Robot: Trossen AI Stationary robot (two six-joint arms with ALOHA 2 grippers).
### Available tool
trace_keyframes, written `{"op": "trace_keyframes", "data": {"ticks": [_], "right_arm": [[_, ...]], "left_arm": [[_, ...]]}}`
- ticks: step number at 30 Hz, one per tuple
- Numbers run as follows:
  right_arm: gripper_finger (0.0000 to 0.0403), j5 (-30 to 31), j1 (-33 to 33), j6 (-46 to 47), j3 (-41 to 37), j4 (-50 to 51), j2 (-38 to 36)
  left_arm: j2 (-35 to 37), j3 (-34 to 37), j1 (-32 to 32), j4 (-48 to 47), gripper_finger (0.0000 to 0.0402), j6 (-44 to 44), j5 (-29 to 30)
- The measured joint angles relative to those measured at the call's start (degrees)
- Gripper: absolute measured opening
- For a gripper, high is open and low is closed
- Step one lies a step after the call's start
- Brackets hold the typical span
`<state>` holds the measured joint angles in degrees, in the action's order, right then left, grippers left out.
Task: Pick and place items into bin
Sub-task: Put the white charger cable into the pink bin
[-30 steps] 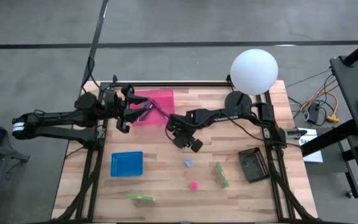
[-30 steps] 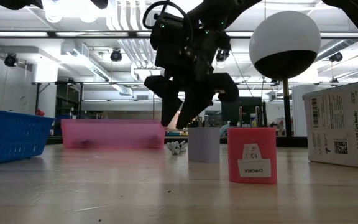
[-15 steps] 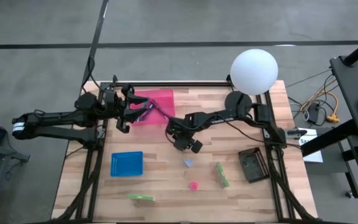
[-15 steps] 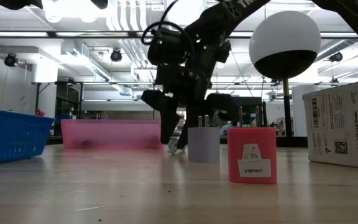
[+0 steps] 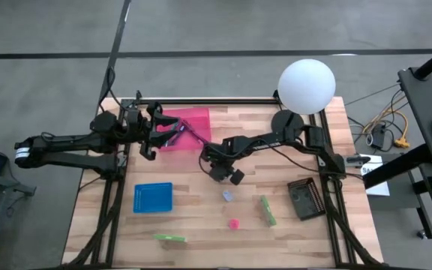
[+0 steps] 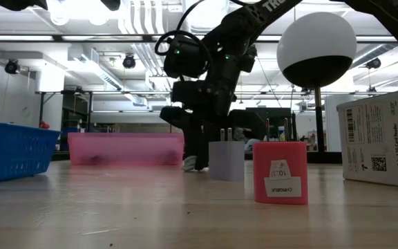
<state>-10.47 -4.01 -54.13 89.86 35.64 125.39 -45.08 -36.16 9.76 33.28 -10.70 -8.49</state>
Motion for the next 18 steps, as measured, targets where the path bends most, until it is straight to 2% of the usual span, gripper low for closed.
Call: {"op": "trace_keyframes", "data": {"ticks": [5,12,18], "right_arm": [[0.0020,0.1,0.0,6.8,0.0,0.0,0.0],[0.0015,-0.7,-0.5,19.8,1.0,-0.3,-0.2],[0.0014,-9.7,-2.7,28.4,2.1,-6.0,-2.0]], "left_arm": [[0.0,0.0,0.0,0.0,0.0173,0.0,0.0],[0.0,0.0,0.0,0.0,0.0173,-0.1,0.0],[0.0,0.0,0.0,0.0,0.0173,-1.0,0.0]]}}
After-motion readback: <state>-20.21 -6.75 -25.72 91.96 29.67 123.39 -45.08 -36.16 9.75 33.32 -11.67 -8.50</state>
